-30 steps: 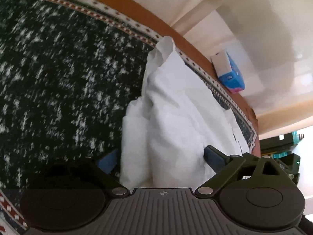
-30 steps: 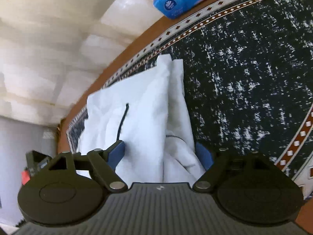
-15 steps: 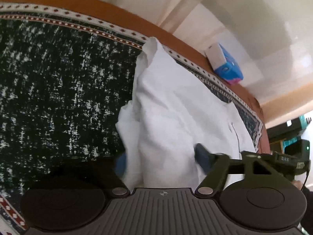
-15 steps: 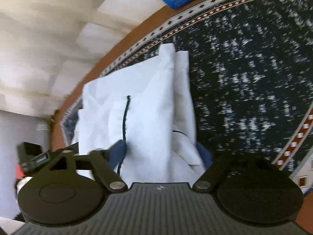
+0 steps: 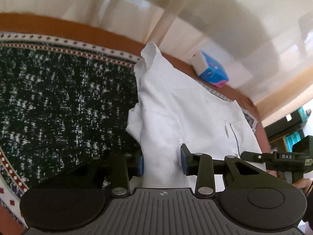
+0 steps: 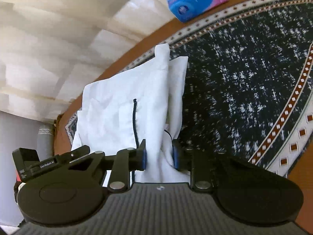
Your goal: Fold clothes
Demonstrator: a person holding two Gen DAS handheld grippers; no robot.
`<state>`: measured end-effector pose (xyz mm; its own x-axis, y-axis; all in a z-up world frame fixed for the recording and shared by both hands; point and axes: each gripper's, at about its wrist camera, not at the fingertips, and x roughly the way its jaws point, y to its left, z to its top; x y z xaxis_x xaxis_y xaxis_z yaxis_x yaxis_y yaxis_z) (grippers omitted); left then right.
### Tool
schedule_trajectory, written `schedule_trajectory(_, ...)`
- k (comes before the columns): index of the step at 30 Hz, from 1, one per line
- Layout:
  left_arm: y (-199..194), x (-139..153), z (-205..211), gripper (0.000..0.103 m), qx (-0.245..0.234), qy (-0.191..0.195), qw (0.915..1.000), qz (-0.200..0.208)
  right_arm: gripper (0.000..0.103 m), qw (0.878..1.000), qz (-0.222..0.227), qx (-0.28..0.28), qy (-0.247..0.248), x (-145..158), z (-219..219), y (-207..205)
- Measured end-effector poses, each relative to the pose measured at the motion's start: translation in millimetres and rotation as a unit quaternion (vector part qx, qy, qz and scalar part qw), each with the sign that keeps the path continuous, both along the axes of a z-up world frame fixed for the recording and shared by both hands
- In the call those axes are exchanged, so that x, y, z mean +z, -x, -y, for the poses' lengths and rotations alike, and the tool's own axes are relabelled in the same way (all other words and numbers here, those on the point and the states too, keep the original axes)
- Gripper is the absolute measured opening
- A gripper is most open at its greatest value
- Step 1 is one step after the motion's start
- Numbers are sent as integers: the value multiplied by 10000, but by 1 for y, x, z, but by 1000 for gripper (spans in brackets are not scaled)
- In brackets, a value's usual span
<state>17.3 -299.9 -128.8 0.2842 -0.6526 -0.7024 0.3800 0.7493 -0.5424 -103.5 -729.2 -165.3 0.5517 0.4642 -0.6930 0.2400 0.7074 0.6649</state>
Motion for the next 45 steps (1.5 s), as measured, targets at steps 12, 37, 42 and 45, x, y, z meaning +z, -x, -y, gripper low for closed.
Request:
schedule_trajectory(12,24,63,75,34,-730,485,9943,612,28,9950,656,-541,516,87,38,58)
schedule_trajectory(37,24,9,529,35,-426,70,9982,406,28,9895,781,-665,1020,64,481,10)
schedule_trajectory(42,6,-33,551,38,-274,-381,9988,113,29,9937,569,-514,813,7,512,-21)
schedule_trajectory(45,0,-51,550,48,-93,-369,9993,20,34,9953,455,-447,735,-27,515,-33)
